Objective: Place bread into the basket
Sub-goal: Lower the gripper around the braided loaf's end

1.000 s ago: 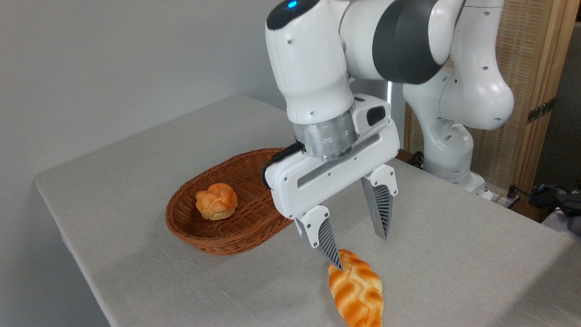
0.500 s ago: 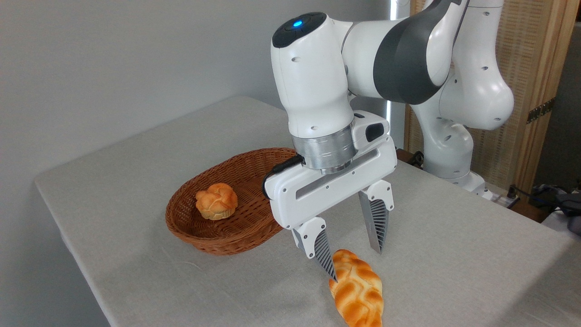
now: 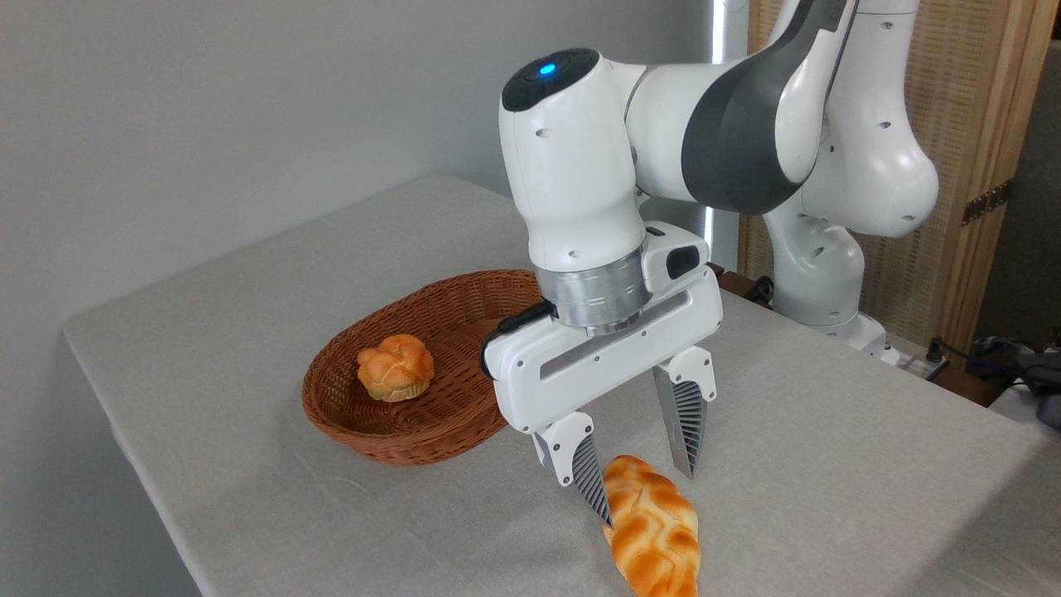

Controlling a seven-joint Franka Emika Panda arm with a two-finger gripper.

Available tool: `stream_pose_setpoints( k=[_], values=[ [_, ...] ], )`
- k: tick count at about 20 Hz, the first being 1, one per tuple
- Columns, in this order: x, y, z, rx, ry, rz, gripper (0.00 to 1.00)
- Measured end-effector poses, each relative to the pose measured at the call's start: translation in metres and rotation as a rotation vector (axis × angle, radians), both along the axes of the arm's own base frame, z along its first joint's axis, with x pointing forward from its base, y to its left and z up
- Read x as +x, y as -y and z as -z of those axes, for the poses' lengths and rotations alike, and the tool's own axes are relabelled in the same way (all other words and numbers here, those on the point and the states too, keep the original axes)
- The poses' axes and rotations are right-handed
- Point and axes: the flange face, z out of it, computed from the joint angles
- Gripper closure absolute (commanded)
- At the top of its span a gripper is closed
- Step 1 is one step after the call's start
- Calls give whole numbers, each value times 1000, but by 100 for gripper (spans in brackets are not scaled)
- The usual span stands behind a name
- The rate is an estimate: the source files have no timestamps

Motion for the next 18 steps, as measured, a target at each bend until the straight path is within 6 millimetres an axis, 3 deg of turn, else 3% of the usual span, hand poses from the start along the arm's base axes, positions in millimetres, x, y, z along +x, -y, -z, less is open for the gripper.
stream_pose_setpoints(
  k=[13,17,18],
  values=[
    [1,-1,19,0,21,4,1],
    [1,-2,23,0,19,4,15],
    [1,-2,23,0,18,3,22]
  ],
)
